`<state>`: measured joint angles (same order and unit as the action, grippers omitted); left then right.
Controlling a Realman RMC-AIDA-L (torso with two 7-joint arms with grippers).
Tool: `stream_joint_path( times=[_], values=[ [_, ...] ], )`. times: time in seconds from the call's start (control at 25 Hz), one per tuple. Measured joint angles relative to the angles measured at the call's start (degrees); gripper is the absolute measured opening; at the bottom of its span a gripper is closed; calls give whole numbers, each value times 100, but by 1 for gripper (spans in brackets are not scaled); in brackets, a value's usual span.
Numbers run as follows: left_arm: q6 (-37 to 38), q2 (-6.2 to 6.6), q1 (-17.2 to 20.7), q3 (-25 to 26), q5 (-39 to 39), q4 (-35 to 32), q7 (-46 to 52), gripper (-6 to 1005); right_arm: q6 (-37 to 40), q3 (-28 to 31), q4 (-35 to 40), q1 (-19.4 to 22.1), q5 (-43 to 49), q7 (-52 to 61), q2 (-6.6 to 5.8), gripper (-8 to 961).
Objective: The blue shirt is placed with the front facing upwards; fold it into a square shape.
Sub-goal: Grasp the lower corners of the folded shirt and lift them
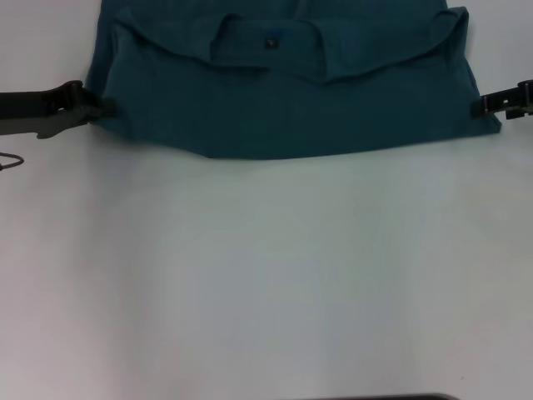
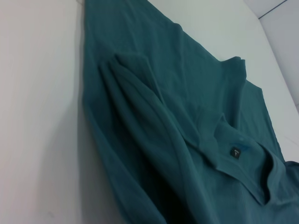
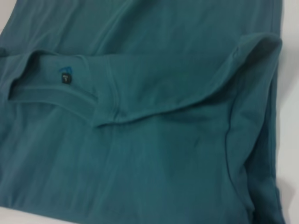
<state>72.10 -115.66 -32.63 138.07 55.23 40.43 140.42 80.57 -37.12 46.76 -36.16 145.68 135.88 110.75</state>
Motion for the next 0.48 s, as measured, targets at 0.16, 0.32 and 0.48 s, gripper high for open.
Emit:
stream_joint_path(
  times=[0.16,0.32,0.48],
  values=[
    [4,-5,18,10,-3,0,-14,4,-287,-159,0,0,22,-3,83,839],
    [6,-20,24,9,-15,0,-15,4,-564,-447,-26,-9,42,27,143,839],
    [25,-41,44,9,-34,0,-15,4,-729,-513,-99,-51,155,48,226,839]
  ],
)
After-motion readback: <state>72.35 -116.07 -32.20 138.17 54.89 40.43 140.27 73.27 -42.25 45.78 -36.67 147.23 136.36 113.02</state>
